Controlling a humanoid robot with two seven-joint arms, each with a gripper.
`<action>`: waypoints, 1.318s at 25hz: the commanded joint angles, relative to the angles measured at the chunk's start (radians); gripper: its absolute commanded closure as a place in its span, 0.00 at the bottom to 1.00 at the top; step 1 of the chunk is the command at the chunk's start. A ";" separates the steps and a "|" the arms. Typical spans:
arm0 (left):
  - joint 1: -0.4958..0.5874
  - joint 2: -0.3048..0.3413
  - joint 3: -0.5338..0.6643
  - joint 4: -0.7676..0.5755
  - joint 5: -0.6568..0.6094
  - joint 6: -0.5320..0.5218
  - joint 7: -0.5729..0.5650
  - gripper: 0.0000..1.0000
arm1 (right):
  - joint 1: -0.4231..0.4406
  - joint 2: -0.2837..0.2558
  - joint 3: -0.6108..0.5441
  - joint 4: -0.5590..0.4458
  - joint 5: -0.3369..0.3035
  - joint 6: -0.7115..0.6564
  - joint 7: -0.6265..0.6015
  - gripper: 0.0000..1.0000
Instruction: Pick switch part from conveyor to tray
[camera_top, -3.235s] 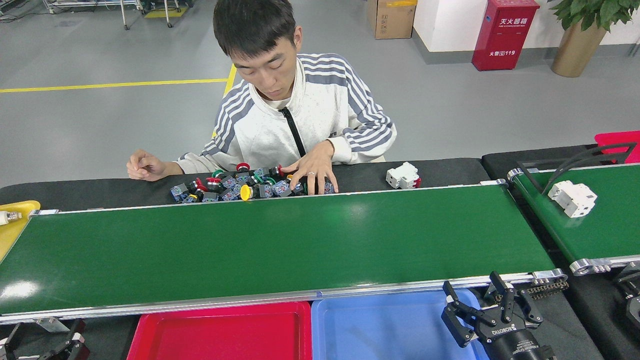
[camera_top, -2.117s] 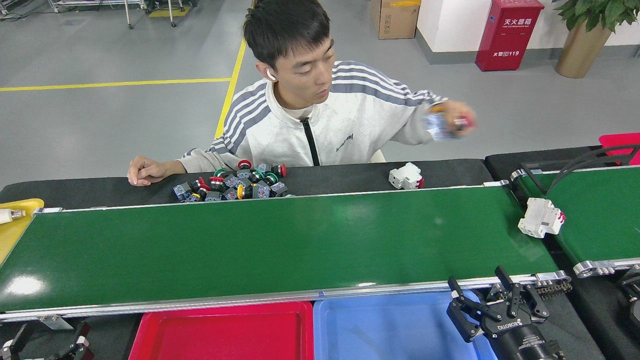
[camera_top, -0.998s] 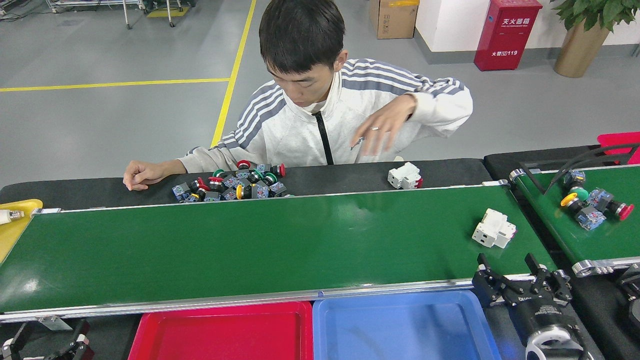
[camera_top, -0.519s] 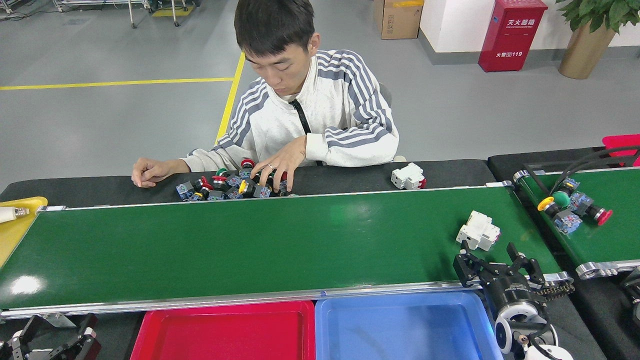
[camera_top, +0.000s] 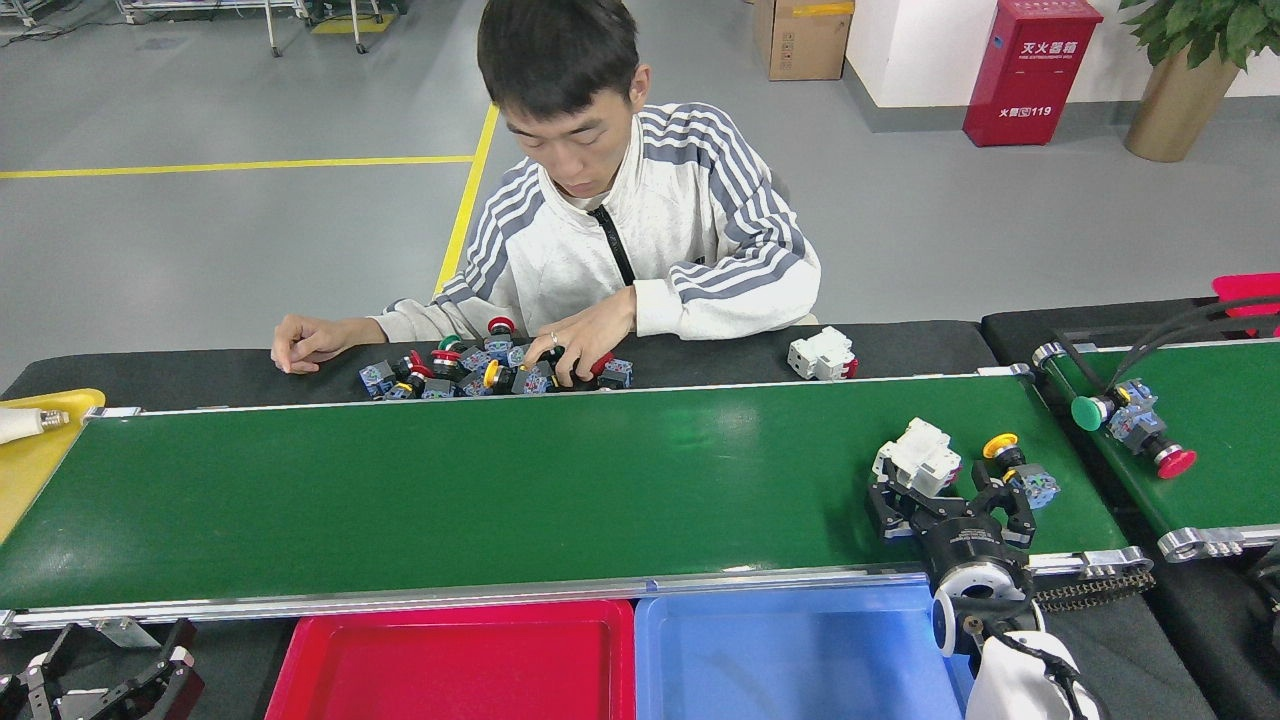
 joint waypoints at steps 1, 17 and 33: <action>-0.010 0.015 0.003 0.007 -0.003 -0.001 0.004 0.00 | -0.030 0.005 0.001 0.013 0.000 0.008 -0.013 0.02; -0.042 0.014 -0.014 0.033 -0.037 -0.001 0.004 0.00 | -0.132 0.054 0.179 0.183 -0.006 0.084 -0.071 0.42; -0.024 0.010 -0.006 0.025 -0.026 0.001 0.004 0.00 | 0.300 -0.192 0.158 -0.431 -0.152 -0.534 -0.200 0.84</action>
